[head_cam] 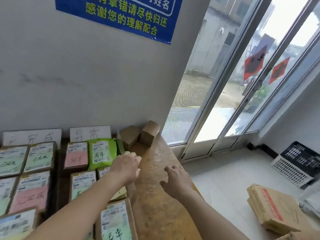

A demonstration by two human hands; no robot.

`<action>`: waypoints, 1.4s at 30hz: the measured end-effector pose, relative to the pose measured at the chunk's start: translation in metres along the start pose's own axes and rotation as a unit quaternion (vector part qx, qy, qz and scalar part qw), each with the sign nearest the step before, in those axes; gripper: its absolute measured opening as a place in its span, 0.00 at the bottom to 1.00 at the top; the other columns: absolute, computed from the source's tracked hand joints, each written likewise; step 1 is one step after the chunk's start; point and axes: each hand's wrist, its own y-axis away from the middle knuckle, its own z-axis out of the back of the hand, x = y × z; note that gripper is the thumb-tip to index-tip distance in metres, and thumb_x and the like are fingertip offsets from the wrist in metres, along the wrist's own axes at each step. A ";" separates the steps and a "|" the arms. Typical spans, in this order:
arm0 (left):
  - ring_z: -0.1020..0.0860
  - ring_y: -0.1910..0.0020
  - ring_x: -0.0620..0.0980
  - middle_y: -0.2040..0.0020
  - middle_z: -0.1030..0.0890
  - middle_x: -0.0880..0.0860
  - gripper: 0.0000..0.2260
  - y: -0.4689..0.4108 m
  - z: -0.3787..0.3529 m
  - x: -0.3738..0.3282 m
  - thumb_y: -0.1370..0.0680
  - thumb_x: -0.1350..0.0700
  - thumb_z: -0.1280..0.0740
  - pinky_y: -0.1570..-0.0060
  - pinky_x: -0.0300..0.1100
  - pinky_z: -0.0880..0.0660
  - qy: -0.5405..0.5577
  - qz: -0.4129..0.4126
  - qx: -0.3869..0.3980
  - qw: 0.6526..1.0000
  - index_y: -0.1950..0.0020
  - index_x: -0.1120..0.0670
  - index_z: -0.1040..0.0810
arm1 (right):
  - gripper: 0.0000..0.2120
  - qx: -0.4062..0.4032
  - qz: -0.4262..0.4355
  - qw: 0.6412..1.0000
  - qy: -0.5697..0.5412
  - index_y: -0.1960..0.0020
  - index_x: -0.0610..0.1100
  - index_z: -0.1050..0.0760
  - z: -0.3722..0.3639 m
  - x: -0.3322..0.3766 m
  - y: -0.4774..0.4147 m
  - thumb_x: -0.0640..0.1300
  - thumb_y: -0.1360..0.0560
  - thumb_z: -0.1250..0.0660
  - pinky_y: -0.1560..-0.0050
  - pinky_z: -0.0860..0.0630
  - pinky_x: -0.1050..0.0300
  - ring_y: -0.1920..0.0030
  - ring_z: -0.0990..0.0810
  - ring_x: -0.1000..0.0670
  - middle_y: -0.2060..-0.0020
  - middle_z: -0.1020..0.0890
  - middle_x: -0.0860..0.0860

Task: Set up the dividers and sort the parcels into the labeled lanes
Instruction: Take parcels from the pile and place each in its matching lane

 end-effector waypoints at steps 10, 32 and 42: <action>0.29 0.37 0.53 0.39 0.25 0.52 0.14 -0.088 -0.028 -0.007 0.19 0.49 0.40 0.44 0.47 0.29 -0.010 0.093 0.039 0.995 0.37 0.53 0.26 | 0.26 0.018 0.084 0.996 -0.005 0.28 0.49 0.33 -0.010 -0.034 -0.123 0.57 0.22 0.37 0.35 0.33 0.52 0.31 0.31 0.45 0.33 0.27 0.48; 0.36 0.29 0.58 0.29 0.34 0.58 0.24 -0.247 -0.092 0.031 0.22 0.54 0.34 0.32 0.50 0.35 -0.011 0.332 0.103 0.938 0.26 0.54 0.35 | 0.36 0.036 0.226 0.973 -0.042 0.21 0.57 0.53 -0.041 -0.027 -0.363 0.58 0.22 0.37 0.29 0.38 0.36 0.21 0.57 0.41 0.21 0.56 0.45; 0.51 0.22 0.65 0.20 0.52 0.60 0.39 -0.275 -0.134 0.067 0.22 0.45 0.33 0.25 0.59 0.48 -0.001 0.359 0.113 0.927 0.20 0.43 0.56 | 0.30 0.007 0.144 0.987 -0.068 0.28 0.61 0.39 -0.060 0.004 -0.386 0.72 0.26 0.45 0.33 0.34 0.35 0.23 0.66 0.35 0.21 0.59 0.45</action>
